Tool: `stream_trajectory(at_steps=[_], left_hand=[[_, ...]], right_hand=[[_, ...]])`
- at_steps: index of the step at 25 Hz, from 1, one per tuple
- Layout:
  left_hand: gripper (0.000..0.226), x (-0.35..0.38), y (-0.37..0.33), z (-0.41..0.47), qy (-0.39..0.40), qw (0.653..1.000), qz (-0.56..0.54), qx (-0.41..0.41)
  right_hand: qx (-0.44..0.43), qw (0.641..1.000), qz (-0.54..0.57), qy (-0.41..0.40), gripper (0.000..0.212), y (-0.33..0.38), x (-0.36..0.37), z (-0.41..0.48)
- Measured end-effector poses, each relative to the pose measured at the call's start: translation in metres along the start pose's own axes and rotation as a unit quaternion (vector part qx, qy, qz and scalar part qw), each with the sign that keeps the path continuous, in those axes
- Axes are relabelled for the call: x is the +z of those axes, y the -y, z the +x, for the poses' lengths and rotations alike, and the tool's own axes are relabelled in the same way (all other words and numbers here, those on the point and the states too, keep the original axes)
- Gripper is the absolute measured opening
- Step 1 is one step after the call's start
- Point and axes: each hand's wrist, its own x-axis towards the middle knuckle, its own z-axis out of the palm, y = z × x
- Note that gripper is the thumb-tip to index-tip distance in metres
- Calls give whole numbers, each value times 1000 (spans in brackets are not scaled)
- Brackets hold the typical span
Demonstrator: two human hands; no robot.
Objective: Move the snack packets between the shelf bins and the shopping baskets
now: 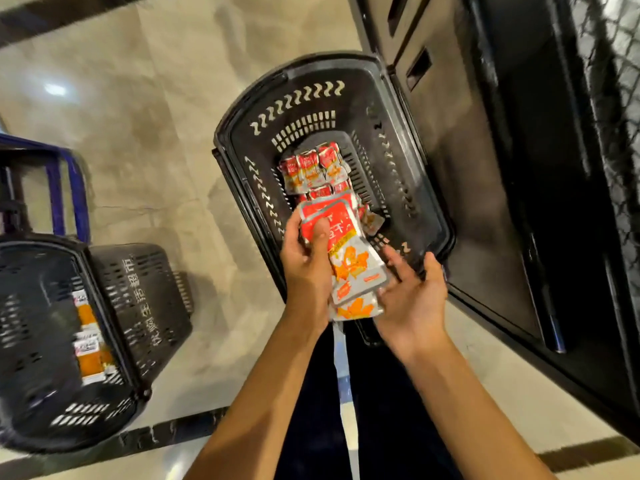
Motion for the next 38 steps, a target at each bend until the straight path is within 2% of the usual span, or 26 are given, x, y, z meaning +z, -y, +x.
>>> stream_trajectory(at_steps=[2, 5, 11, 13, 15, 17, 19, 21, 22, 23, 24, 25, 26, 28, 31, 34, 36, 38], left_hand=[[19, -3, 15, 8, -21, 999, 42, 22], [21, -11, 32, 23, -60, 995, 80, 22], [20, -20, 60, 49, -67, 992, 104, 11], [21, -23, 68, 67, -62, 992, 104, 25], [24, -23, 79, 89, -29, 993, 106, 35], [26, -21, 92, 106, 24, 992, 123, 28], [27, -17, 103, 119, 61, 991, 115, -10], [38, -16, 110, 133, 86, 986, 135, -52], [47, -18, 112, 142, 105, 973, 199, -55], [55, -23, 114, 152, 135, 938, 318, -31], [58, -31, 114, 159, 154, 872, 464, 12], [58, -42, 112, 164, 140, 793, 588, 77], [56, -54, 109, 169, 101, 729, 661, 148], [52, -79, 103, 179, 33, 654, 711, 256], [41, -105, 121, 192, 35, 548, 773, 317], [31, -104, 129, 195, 11, 531, 775, 342], [30, -104, 129, 193, -1, 518, 778, 356], [32, -106, 128, 194, -5, 512, 784, 350]], right_hand=[[36, 999, 39, 3, 54, -9, 8, 10], [15, 999, 45, -1, 55, -12, 14, 32], [15, 999, -36, 14, 50, -23, 6, 74], [12, 991, -120, 50, 45, -23, 6, 91], [-12, 957, -275, 91, 34, -15, 0, 115], [-25, 905, -402, 139, 34, -1, -6, 141], [-24, 859, -485, 162, 34, 12, -7, 162], [-35, 824, -545, 152, 31, 18, -5, 182], [-35, 811, -566, 142, 29, 19, -3, 192], [-32, 799, -584, 138, 28, 21, -1, 203], [-25, 787, -601, 140, 27, 23, -1, 215], [-15, 778, -612, 140, 26, 25, -2, 230], [-5, 776, -616, 136, 26, 28, -4, 248], [-16, 771, -627, 110, 33, 32, -12, 289], [-66, 741, -668, 11, 40, 34, -31, 364], [-71, 734, -674, -47, 48, 35, -53, 422], [-73, 712, -696, -63, 49, 30, -63, 445], [-66, 715, -693, -64, 48, 23, -69, 457]])
